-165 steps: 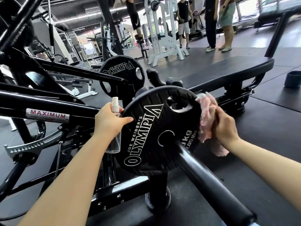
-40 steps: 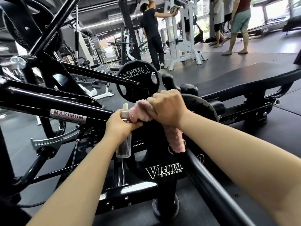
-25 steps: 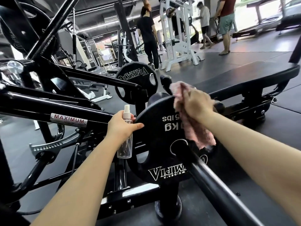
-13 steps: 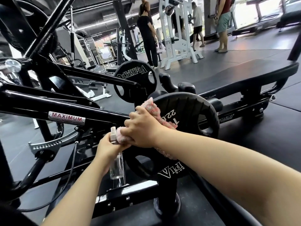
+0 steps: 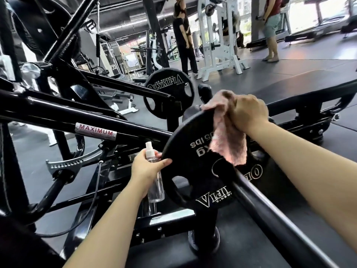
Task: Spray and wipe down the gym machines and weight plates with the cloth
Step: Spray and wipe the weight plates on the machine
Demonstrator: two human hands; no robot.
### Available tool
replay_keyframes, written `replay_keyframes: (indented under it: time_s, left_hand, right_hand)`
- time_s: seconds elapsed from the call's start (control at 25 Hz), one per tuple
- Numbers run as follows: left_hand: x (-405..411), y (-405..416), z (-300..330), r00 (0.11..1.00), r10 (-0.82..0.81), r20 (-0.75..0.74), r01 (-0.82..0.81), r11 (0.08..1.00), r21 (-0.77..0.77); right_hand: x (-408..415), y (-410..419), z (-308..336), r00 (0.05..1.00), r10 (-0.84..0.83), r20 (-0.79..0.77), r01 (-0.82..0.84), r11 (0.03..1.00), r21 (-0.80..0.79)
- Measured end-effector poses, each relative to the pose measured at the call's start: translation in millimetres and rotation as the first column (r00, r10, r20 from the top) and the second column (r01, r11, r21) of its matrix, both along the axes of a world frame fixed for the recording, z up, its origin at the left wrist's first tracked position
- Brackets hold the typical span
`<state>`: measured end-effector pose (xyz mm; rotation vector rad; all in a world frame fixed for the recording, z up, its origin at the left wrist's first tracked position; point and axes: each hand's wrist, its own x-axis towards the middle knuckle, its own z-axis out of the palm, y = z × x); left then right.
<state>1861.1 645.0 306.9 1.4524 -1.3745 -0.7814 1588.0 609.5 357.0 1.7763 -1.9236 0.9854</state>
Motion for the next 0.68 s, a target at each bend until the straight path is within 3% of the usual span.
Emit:
replay_keyframes:
  time_s: [0.08, 0.16, 0.24, 0.36, 0.44, 0.56, 0.68]
  left_hand:
    - [-3, 1, 1, 1.0, 0.013, -0.007, -0.013, 1.0, -0.01]
    - [-5, 2, -1, 0.998, 0.028, -0.049, -0.03, 0.999, -0.038]
    - [-8, 1, -4, 0.994, 0.064, -0.089, -0.069, 0.996, -0.058]
    - [-11, -1, -6, 0.982, 0.128, -0.139, -0.13, 0.992, -0.005]
    - [-12, 0, -5, 0.975, 0.111, -0.192, -0.112, 0.994, 0.004]
    - [-10, 0, -1, 0.993, 0.057, -0.1, -0.061, 0.997, -0.042]
    - [-14, 1, 10, 0.994, 0.05, -0.096, -0.053, 0.998, -0.026]
  right_hand:
    - [13, 7, 16, 1.0, 0.0, 0.001, 0.0, 0.991, 0.13]
    - [59, 13, 25, 0.964, 0.216, -0.157, -0.195, 0.971, 0.138]
    - [118, 20, 14, 0.838, 0.387, -0.386, -0.345, 0.922, 0.175]
    - [159, 27, -20, 0.655, 0.486, -0.579, -0.377, 0.874, 0.308]
    - [140, 19, -27, 0.664, 0.49, -0.564, -0.471, 0.861, 0.193]
    - [95, 2, -16, 0.699, 0.409, -0.586, -0.519, 0.854, -0.023]
    - [36, -3, 0, 0.911, 0.241, -0.336, -0.284, 0.955, -0.085]
